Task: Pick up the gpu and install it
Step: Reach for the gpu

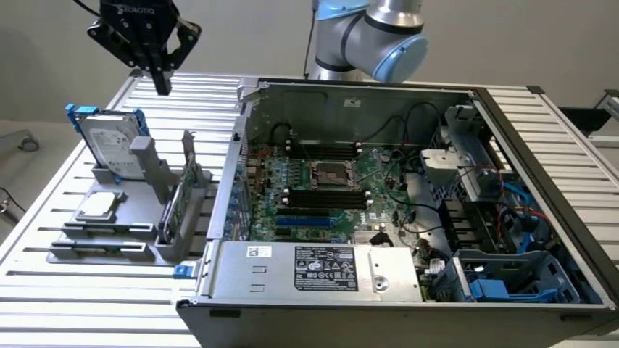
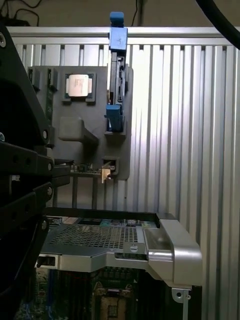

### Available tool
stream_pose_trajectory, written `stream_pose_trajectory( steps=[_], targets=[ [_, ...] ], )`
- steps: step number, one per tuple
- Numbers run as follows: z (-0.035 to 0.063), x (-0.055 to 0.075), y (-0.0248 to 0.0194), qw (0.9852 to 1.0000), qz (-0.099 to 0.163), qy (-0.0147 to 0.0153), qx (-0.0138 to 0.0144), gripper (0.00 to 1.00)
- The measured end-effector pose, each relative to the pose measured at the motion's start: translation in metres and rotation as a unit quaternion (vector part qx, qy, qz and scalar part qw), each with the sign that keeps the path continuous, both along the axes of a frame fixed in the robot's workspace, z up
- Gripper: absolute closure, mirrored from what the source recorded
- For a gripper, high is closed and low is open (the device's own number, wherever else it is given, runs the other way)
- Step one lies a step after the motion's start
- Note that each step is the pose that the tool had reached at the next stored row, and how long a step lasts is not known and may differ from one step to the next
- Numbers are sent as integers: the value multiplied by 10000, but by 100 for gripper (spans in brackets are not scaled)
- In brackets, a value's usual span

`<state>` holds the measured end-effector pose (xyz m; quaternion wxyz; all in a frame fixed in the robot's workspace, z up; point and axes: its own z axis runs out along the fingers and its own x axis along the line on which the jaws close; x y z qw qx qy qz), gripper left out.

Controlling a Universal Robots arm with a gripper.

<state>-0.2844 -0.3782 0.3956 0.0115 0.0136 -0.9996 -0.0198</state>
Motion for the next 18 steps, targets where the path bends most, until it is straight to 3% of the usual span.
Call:
stream_pose_trajectory(
  steps=[2,6,8,15,17,18],
  targets=[
    [-5,0,-11,10000,33,22,-2,89],
    [-17,0,-27,9999,100,99,-17,89],
    [-21,-1,-34,9998,131,110,-35,89],
    [-22,-1,-66,9996,228,103,-118,89],
    [-22,-1,-75,9995,256,78,-148,89],
    [-22,0,-77,9995,273,39,-163,89]
  ],
)
